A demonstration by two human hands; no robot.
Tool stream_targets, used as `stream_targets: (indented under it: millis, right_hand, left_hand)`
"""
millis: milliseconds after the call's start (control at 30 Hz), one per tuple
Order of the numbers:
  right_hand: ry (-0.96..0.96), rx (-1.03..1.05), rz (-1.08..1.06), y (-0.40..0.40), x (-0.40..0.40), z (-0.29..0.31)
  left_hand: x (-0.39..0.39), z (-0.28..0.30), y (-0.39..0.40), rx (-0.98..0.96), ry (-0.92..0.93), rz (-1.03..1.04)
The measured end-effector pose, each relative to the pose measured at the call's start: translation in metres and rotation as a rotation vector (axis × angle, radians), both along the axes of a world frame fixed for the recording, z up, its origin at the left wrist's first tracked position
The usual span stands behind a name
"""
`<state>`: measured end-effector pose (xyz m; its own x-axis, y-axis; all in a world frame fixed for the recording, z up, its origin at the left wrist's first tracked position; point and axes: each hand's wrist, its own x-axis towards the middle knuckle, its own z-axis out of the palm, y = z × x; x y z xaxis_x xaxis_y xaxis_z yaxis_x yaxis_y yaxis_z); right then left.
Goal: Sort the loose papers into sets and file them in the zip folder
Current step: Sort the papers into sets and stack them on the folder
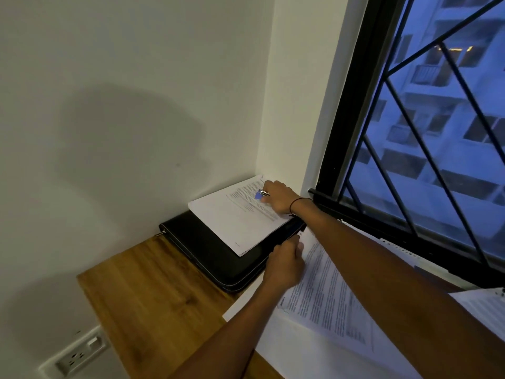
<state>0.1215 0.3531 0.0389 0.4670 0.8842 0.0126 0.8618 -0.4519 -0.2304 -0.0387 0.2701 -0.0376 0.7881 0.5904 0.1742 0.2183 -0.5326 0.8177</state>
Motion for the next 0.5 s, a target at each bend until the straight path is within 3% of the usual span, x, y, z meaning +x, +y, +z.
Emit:
stream_targets:
  millis: [300,500]
  right_hand:
    - [0.078,0.117,0.099,-0.115,0.018,0.046]
    - [0.097,-0.076,0.22,-0.174,0.029,0.075]
  left_hand:
    - [-0.005,0.0,0.002,0.036,-0.003,-0.028]
    - [-0.002,-0.002,0.002,0.055,0.006,-0.016]
